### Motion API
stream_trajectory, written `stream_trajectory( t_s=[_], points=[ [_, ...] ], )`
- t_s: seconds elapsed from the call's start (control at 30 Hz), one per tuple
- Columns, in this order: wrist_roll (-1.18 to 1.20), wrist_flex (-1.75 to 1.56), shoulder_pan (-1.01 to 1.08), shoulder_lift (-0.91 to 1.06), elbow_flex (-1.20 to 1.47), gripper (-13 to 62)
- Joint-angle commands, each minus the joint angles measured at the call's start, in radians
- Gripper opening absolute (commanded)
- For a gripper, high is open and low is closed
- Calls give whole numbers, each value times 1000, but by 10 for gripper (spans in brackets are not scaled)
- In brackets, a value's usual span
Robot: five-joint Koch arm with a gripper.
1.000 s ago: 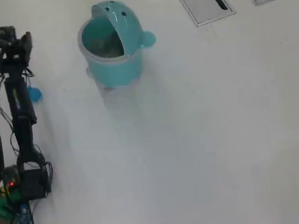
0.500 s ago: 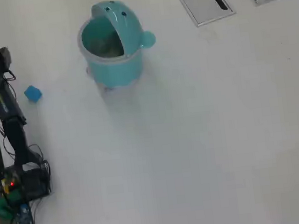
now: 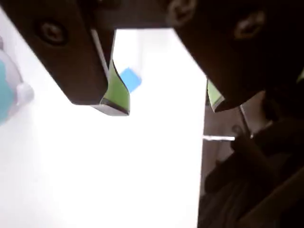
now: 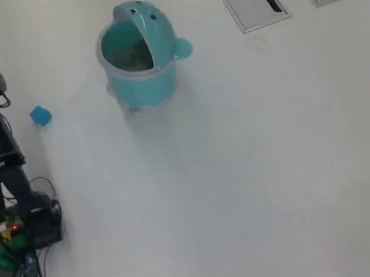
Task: Grasp RGB lego blocks and put them in the bin one by one.
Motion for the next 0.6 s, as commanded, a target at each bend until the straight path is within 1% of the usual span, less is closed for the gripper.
stream_trajectory(
  t_s=[0.0, 0.57],
  points=[
    [3, -15, -15, 66, -14, 295],
    [-23, -58, -98, -144, 109, 295]
  ],
)
